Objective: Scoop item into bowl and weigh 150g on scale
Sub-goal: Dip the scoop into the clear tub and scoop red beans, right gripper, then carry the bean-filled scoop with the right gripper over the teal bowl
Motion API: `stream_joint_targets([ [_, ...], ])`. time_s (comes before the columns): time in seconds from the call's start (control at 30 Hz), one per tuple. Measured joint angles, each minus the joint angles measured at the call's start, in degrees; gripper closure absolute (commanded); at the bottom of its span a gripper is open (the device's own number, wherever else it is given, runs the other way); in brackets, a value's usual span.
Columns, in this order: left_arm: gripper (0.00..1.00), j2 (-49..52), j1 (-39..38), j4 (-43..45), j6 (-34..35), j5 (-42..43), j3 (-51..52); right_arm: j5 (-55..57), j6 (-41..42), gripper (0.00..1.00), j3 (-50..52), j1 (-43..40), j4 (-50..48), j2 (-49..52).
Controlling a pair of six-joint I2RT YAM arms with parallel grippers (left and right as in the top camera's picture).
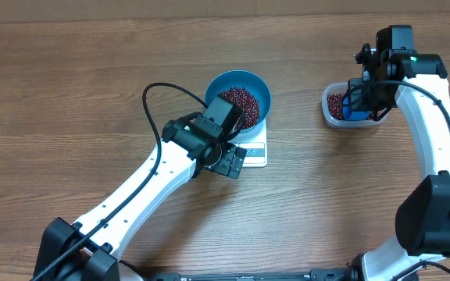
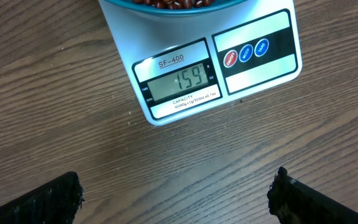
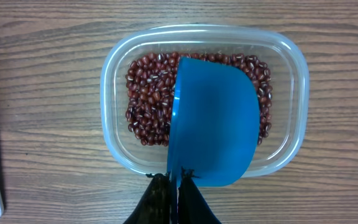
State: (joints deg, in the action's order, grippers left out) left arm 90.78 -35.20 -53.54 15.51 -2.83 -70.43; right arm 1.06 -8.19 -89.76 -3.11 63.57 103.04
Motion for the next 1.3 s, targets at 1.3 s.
stream_joint_targets([
  [1.3,0.0,0.0,0.0,0.0,0.0,0.0,0.0,-23.8,-6.0,0.96,-8.4,3.6,0.3,-6.2],
])
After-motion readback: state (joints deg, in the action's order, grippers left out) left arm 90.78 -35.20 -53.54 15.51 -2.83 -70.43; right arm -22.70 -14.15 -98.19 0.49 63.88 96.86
